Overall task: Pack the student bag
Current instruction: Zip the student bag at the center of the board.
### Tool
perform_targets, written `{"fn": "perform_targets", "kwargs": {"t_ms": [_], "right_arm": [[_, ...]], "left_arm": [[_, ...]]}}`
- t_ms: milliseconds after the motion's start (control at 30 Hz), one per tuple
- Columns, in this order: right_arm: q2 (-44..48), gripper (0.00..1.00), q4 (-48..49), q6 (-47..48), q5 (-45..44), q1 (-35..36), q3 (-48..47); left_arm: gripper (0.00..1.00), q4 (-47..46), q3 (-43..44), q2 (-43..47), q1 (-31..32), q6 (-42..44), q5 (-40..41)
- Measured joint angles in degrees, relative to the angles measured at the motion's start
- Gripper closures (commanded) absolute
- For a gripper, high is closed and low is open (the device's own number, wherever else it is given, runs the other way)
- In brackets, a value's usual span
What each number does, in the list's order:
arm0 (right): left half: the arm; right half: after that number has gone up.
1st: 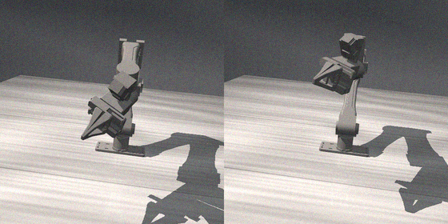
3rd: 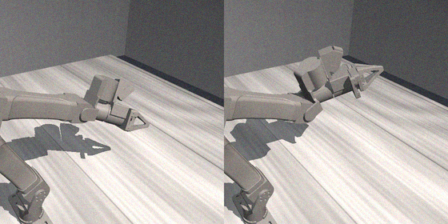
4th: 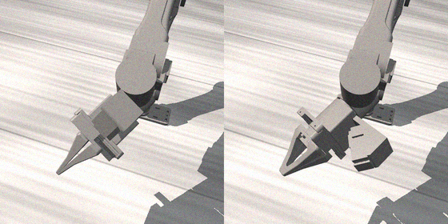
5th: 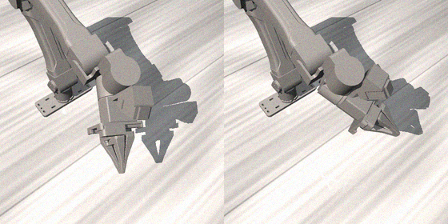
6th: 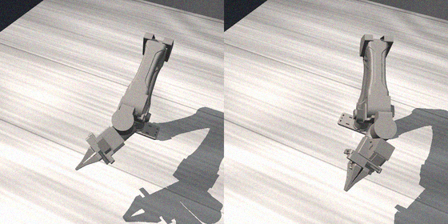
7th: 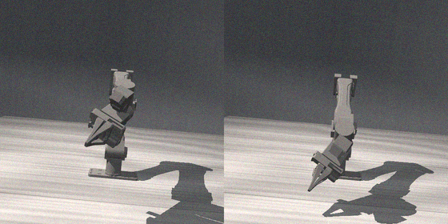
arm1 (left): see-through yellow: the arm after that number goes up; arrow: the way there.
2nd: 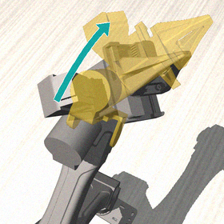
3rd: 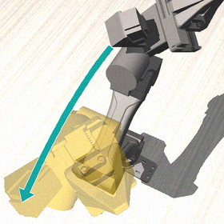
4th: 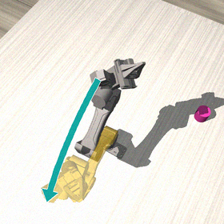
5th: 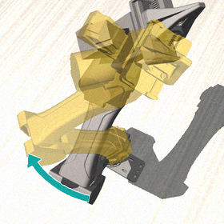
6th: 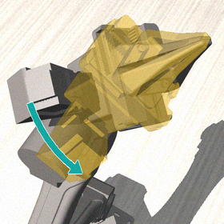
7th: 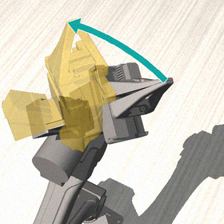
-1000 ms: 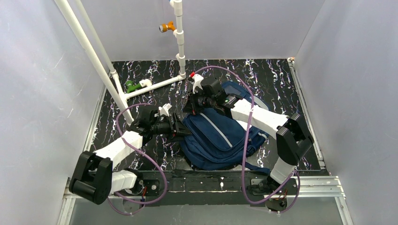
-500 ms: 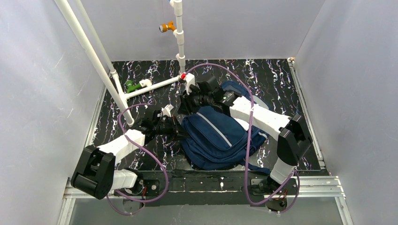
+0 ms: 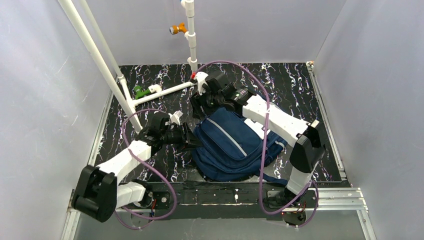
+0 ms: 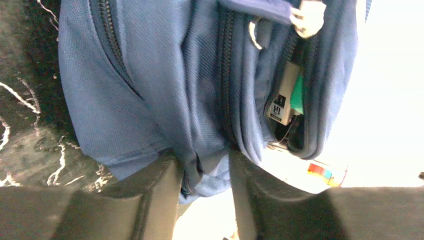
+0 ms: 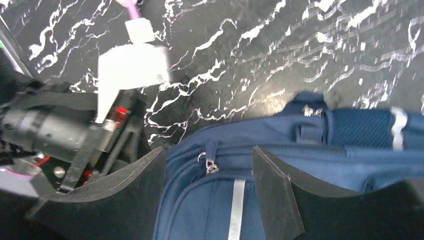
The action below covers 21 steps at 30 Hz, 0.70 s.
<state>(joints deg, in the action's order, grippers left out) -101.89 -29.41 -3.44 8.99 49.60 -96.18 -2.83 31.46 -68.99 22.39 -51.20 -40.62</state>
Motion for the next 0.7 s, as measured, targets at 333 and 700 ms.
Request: {"fn": "perform_targets", "kwargs": {"t_ms": [333,700], "right_arm": [[15.61,0.23,-1.81,-16.55,-8.57,-1.18,16.98],[30.69,0.26,-2.29,-19.76,-11.30,-16.85,27.36]], "left_arm": [[0.32,22.47,14.45,12.46,0.04,19.52,10.10],[0.38,8.63,12.07,6.47,-0.17,48.48,14.36]]}}
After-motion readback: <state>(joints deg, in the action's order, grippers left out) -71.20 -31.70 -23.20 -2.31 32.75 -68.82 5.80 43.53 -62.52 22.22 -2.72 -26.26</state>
